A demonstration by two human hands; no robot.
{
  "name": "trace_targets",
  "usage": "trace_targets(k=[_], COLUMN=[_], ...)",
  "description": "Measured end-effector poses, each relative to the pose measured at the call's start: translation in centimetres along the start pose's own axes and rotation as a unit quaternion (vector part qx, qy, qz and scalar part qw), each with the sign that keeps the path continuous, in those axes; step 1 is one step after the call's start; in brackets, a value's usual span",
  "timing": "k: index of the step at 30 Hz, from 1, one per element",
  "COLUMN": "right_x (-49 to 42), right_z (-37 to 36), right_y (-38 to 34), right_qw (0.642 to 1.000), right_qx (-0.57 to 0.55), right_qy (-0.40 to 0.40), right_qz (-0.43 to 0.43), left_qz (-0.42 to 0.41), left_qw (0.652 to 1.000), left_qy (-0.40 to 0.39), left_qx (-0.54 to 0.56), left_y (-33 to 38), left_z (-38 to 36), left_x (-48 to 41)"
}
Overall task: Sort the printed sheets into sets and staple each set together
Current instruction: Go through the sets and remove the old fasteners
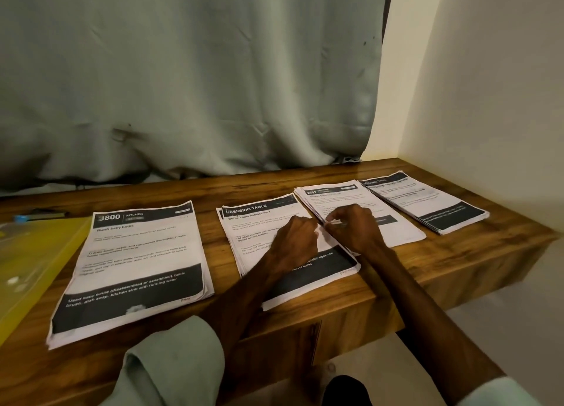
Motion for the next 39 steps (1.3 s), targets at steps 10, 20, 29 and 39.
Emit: trace_targets(k=[10, 20, 29, 39], right_x=[-2.5, -2.4, -2.4, -0.9], right_z=[-1.4, 0.5, 2.3, 1.1], right_y=[-0.4, 1.9, 3.6, -1.0], right_qw=[0.996, 0.993, 0.987, 0.994], right_qx=[0.078, 0.065, 0.028, 0.053], right_qy=[0.000, 0.025, 0.064, 0.094], right_qz=[-0.038, -0.097, -0.145, -0.031], left_qz=[0.006, 0.014, 0.024, 0.030], left_qw=[1.000, 1.000, 0.999, 0.998], left_qy=[0.023, 0.023, 0.012, 0.007], left_qx=[-0.005, 0.007, 0.019, 0.062], left_y=[-0.1, -0.3, 0.1, 0.0], left_z=[-0.1, -0.2, 0.1, 0.5], left_x=[0.0, 0.0, 0.3, 0.4])
Point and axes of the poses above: each hand's wrist, its own x-axis away from the middle knuckle, its own z-axis out of the back of the hand, y = z × x, the point moved 6 cm from there along -x, towards the middle knuckle, and after that the axes turned 8 degrees about -z, right-handed, at the moved point
